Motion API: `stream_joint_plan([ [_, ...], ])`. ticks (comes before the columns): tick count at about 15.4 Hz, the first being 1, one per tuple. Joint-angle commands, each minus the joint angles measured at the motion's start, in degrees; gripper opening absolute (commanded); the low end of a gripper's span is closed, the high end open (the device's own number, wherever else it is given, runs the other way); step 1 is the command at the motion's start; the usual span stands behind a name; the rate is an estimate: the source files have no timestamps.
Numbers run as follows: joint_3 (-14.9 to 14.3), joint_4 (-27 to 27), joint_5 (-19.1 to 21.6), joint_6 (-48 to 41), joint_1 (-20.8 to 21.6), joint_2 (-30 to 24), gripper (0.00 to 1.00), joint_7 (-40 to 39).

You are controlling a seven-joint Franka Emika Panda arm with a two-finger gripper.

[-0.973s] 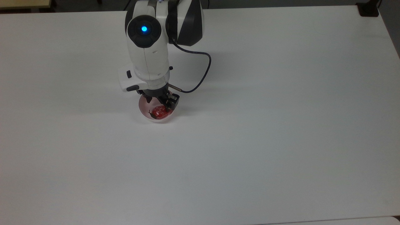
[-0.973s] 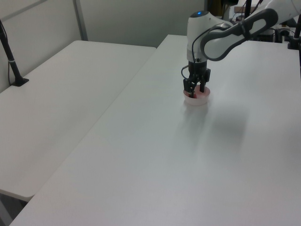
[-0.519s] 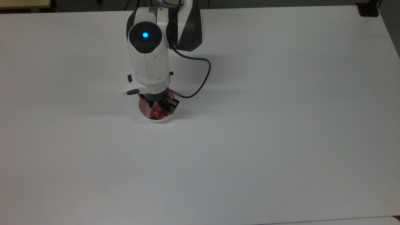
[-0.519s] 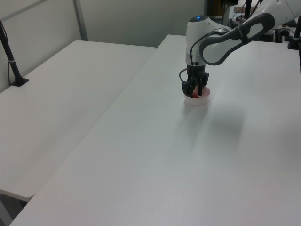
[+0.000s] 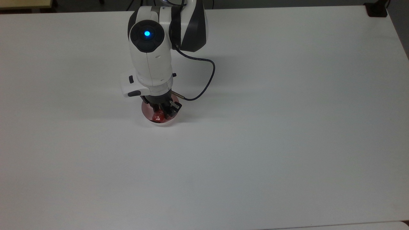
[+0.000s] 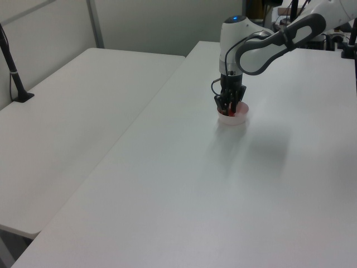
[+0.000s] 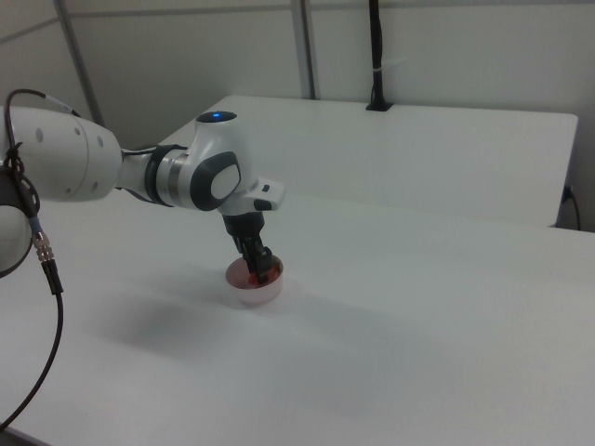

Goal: Pick up strawberry from bowl
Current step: 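Close the gripper on the red strawberry in the bowl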

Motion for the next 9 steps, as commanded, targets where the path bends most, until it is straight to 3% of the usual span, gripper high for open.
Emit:
stream_joint_plan([
  [1,0.11,-0.80,-0.37,0.94,-0.17,-0.97,0.16,0.62],
  [9,0.29,-0.80,-0.37,-2.14,0.09,-5.54,0.14,-0.17],
])
